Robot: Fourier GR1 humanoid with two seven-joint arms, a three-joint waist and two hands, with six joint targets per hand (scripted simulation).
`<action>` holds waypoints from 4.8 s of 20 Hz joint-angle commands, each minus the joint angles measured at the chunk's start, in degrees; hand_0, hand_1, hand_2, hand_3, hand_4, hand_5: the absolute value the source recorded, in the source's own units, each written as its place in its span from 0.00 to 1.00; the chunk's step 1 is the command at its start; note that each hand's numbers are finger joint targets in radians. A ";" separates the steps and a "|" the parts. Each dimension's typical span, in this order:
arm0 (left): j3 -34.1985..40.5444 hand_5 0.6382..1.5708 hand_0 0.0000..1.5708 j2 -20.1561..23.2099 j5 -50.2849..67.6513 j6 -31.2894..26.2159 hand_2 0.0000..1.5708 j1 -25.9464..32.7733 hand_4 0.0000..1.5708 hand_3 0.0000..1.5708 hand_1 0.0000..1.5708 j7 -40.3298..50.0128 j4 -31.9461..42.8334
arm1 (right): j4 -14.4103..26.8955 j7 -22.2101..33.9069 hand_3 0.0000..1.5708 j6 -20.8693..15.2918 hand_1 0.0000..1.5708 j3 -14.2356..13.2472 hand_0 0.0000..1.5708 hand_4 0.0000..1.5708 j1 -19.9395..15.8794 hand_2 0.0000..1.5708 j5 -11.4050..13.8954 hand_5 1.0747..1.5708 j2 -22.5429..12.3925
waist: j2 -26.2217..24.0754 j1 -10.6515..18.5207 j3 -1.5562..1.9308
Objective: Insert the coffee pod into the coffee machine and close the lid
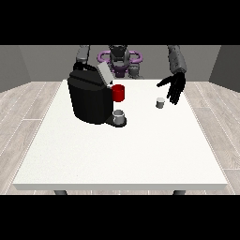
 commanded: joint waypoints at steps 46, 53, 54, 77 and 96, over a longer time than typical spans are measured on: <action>-7.30 1.00 0.88 -8.26 -24.13 -1.07 0.88 -19.76 0.31 0.84 0.88 -6.23 19.38 | 20.07 -2.37 0.00 1.30 0.00 -5.77 0.00 0.00 -1.70 0.00 0.37 1.00 -3.39 | -10.93 3.49 0.06; -6.21 1.00 0.85 -8.83 -23.34 -7.88 0.87 -26.43 0.36 0.86 0.85 -2.41 17.32 | 19.84 -1.63 0.00 -1.74 0.00 -3.51 0.00 0.00 -3.85 0.00 0.49 1.00 0.38 | -12.73 2.87 0.03; -6.04 1.00 0.85 -10.33 -24.02 -6.62 0.87 -27.60 0.36 0.86 0.85 1.16 17.77 | 19.44 -2.12 0.00 -0.59 0.00 -3.29 0.00 0.00 -3.28 0.00 1.66 1.00 -0.14 | -12.25 0.67 0.03; 1.22 1.00 0.78 -11.10 -21.51 -8.94 0.82 -46.67 0.30 0.78 0.78 11.35 17.40 | 17.78 -3.46 0.00 0.36 0.00 -9.39 0.00 0.00 -14.14 0.00 -2.46 1.00 -3.80 | -1.45 -4.98 0.05; 0.95 1.00 0.76 -10.60 -23.72 -7.58 0.79 -48.14 0.28 0.77 0.76 9.11 21.14 | 16.73 -1.78 0.00 -1.73 0.00 -8.40 0.00 0.11 -16.61 0.00 -0.66 1.00 -2.89 | 2.64 -6.09 0.05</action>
